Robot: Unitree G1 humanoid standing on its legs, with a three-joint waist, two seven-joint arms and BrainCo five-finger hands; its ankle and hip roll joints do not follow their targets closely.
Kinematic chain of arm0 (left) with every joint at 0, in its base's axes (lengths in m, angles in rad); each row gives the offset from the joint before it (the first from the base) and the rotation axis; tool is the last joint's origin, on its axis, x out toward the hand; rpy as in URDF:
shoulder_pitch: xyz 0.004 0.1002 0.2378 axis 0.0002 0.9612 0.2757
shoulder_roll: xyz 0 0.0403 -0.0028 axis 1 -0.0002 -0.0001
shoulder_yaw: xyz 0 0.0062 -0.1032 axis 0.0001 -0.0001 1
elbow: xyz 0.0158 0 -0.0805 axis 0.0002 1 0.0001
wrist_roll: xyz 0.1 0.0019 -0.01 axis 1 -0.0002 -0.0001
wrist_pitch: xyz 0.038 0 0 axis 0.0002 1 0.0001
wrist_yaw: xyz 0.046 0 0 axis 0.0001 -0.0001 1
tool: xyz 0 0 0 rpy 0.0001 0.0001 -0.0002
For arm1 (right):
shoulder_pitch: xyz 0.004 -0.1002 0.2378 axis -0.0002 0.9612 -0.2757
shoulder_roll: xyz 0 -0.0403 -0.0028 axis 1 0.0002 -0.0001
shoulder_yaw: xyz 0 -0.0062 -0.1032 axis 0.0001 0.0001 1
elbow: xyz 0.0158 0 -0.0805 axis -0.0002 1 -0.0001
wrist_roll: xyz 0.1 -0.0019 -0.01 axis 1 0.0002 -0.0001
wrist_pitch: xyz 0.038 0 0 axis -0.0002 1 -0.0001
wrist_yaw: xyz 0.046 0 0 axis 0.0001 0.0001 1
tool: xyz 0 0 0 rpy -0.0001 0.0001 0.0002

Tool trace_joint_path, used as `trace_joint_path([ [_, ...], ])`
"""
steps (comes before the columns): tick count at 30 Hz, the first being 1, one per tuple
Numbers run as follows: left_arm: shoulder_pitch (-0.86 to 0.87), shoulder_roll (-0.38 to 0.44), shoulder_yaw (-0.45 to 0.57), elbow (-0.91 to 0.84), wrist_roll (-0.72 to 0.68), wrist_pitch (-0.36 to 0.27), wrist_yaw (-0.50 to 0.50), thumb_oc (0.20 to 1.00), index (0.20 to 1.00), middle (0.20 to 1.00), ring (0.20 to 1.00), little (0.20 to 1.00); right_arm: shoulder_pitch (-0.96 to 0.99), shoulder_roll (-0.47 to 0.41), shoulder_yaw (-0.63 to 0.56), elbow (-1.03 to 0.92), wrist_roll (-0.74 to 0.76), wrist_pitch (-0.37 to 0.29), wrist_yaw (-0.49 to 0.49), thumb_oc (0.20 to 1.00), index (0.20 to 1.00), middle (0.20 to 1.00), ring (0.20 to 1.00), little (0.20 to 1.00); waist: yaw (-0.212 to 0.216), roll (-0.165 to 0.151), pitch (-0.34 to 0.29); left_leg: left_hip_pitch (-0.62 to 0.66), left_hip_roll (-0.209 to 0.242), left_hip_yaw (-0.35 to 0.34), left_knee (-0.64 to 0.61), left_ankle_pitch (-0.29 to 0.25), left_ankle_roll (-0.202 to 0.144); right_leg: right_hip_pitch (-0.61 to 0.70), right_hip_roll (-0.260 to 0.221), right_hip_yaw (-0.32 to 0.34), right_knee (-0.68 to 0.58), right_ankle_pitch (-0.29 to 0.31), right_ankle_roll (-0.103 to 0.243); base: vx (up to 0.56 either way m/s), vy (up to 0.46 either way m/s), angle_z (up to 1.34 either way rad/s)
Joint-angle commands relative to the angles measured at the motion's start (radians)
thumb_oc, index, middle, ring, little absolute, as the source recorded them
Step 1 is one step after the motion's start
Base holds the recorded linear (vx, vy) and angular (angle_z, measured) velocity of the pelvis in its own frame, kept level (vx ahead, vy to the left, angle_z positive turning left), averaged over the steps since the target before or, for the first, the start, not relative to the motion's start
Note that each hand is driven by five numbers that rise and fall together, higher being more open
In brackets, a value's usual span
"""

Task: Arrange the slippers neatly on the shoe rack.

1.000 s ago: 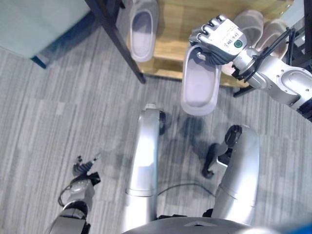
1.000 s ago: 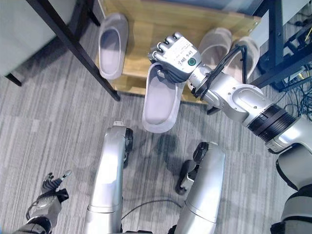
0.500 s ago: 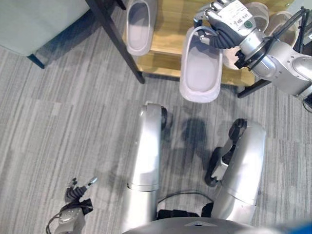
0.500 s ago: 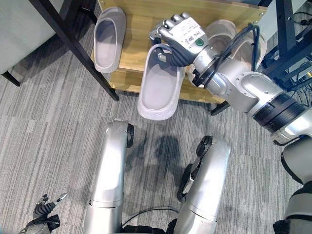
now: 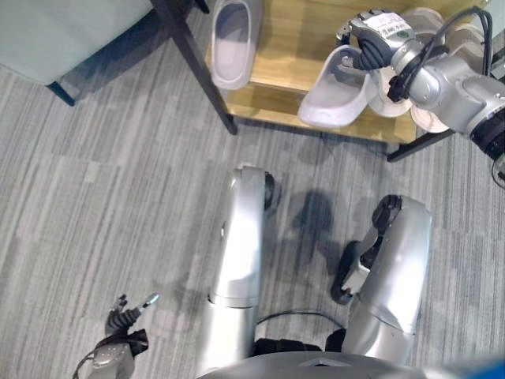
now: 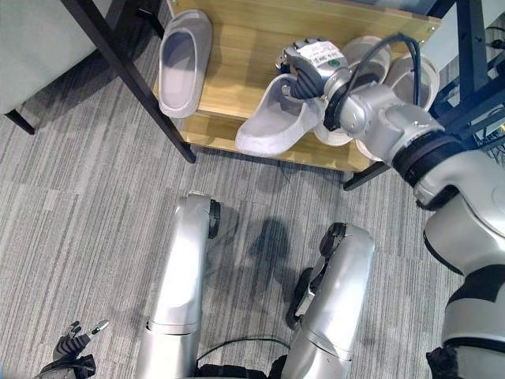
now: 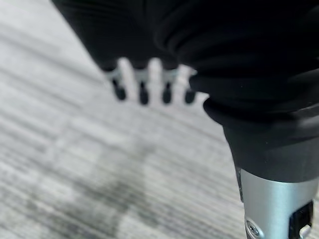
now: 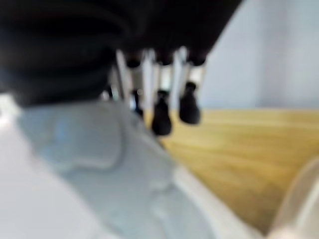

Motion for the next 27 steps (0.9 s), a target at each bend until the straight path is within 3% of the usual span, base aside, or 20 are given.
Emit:
trace_joint_path([
  [1, 0.048, 0.063, -0.032, -0.051, -0.03, -0.007, -0.01, 1.0, 1.0, 1.0, 1.0, 1.0, -0.112, -0.075, 0.038, -0.039, -0.068, 0.029, 0.013, 0.2, 0.2, 0.2, 0.2, 0.2, 0.039, -0.002, 0.018, 0.065, 0.033, -0.006, -0.135, -0.077, 0.079, 0.039, 0.034, 0.126, -0.056, 0.078, -0.131, 0.02, -0.009, 0.05],
  [8, 0.09, 0.051, -0.035, -0.115, -0.008, -0.016, 0.012, 1.0, 1.0, 1.0, 1.0, 1.0, -0.143, -0.05, 0.122, 0.085, -0.467, 0.112, -0.123, 0.2, 0.2, 0.2, 0.2, 0.2, 0.058, 0.002, 0.018, 0.065, 0.035, -0.014, -0.137, -0.083, 0.079, 0.048, 0.027, 0.113, -0.064, 0.077, -0.137, 0.01, 0.001, 0.04],
  [11, 0.072, 0.087, -0.012, -0.081, 0.003, -0.013, 0.024, 1.0, 1.0, 1.0, 1.0, 1.0, -0.136, -0.035, 0.125, 0.086, -0.706, 0.174, -0.164, 0.2, 0.2, 0.2, 0.2, 0.2, 0.073, -0.022, 0.018, 0.065, 0.032, -0.02, -0.137, -0.086, 0.077, 0.057, 0.022, 0.101, -0.068, 0.074, -0.137, 0.02, 0.001, 0.03],
  [13, 0.072, 0.087, -0.012, -0.081, 0.004, -0.013, 0.024, 1.0, 1.0, 1.0, 1.0, 1.0, -0.136, -0.035, 0.125, 0.085, -0.706, 0.175, -0.164, 0.2, 0.2, 0.2, 0.2, 0.2, 0.072, -0.021, 0.018, 0.065, 0.032, -0.02, -0.137, -0.086, 0.077, 0.057, 0.021, 0.101, -0.068, 0.073, -0.137, 0.02, -0.006, 0.06],
  [16, 0.078, 0.089, -0.008, -0.078, 0.018, -0.016, 0.042, 1.0, 1.0, 1.0, 1.0, 1.0, -0.129, -0.029, 0.125, 0.141, -0.833, 0.243, -0.202, 0.2, 0.2, 0.2, 0.2, 0.2, 0.075, -0.029, 0.018, 0.065, 0.032, -0.023, -0.13, -0.094, 0.075, 0.061, 0.02, 0.099, -0.067, 0.073, -0.138, 0.02, -0.014, 0.02],
  [19, 0.073, 0.063, -0.029, -0.069, 0.023, -0.018, 0.051, 1.0, 1.0, 1.0, 1.0, 1.0, -0.137, -0.006, 0.121, 0.206, -0.823, 0.283, -0.23, 0.2, 0.2, 0.2, 0.2, 0.2, 0.067, -0.005, 0.018, 0.065, 0.035, -0.022, -0.121, -0.103, 0.074, 0.064, 0.023, 0.102, -0.061, 0.074, -0.138, 0.02, 0.003, 0.01],
  [27, 0.065, 0.069, -0.065, -0.066, 0.053, -0.022, 0.061, 1.0, 1.0, 1.0, 1.0, 1.0, -0.092, 0.029, 0.033, 0.291, -0.798, 0.33, -0.305, 0.2, 0.2, 0.2, 0.2, 0.2, 0.061, 0.006, 0.018, 0.065, 0.034, -0.019, -0.119, -0.104, 0.073, 0.07, 0.026, 0.103, -0.058, 0.071, -0.138, 0.0, 0.0, 0.0],
])
